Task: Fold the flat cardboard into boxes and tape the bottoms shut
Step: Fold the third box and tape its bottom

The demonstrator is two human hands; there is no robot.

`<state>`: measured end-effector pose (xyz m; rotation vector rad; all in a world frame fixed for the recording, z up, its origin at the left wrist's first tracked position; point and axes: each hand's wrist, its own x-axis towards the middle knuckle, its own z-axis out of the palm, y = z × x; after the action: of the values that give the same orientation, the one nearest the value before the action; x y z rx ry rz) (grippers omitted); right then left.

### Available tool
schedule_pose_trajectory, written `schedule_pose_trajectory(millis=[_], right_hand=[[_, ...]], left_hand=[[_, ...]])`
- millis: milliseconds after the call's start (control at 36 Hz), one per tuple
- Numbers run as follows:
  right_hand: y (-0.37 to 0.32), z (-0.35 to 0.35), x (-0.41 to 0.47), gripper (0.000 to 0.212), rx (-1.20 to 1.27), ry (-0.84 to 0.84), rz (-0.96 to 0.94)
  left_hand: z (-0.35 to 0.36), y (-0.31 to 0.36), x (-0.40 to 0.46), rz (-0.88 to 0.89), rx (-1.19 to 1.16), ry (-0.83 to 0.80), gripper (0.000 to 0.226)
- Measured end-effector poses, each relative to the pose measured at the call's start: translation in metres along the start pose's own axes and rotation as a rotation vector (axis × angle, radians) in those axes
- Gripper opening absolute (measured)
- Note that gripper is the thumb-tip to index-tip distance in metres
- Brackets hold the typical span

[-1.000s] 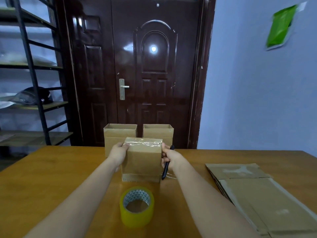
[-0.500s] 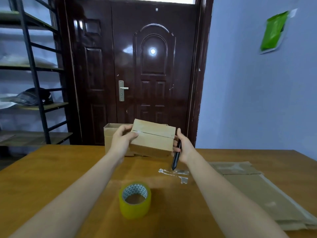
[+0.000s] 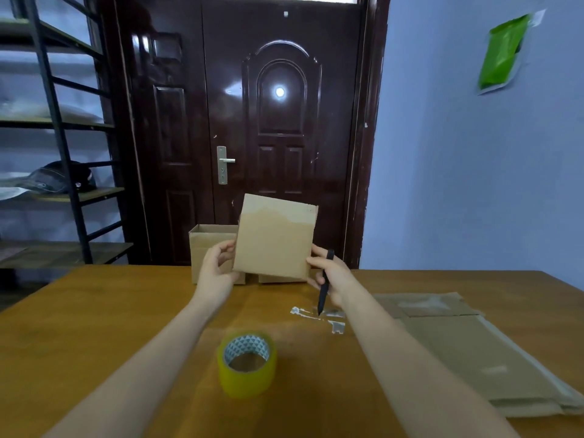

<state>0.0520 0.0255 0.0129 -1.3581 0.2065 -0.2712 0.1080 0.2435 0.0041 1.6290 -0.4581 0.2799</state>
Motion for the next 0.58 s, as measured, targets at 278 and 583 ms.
schedule_pose_trajectory(millis=[278, 583], right_hand=[[0.061, 0.042, 0.018, 0.039, -0.323, -0.024, 0.08], [0.087, 0.087, 0.038, 0.054, -0.507, -0.214, 0.157]], left_hand=[[-0.04, -0.075, -0.017, -0.27, -0.039, 0.07, 0.033], [-0.075, -0.122, -0.012, -0.394, -0.053, 0.287, 0.017]])
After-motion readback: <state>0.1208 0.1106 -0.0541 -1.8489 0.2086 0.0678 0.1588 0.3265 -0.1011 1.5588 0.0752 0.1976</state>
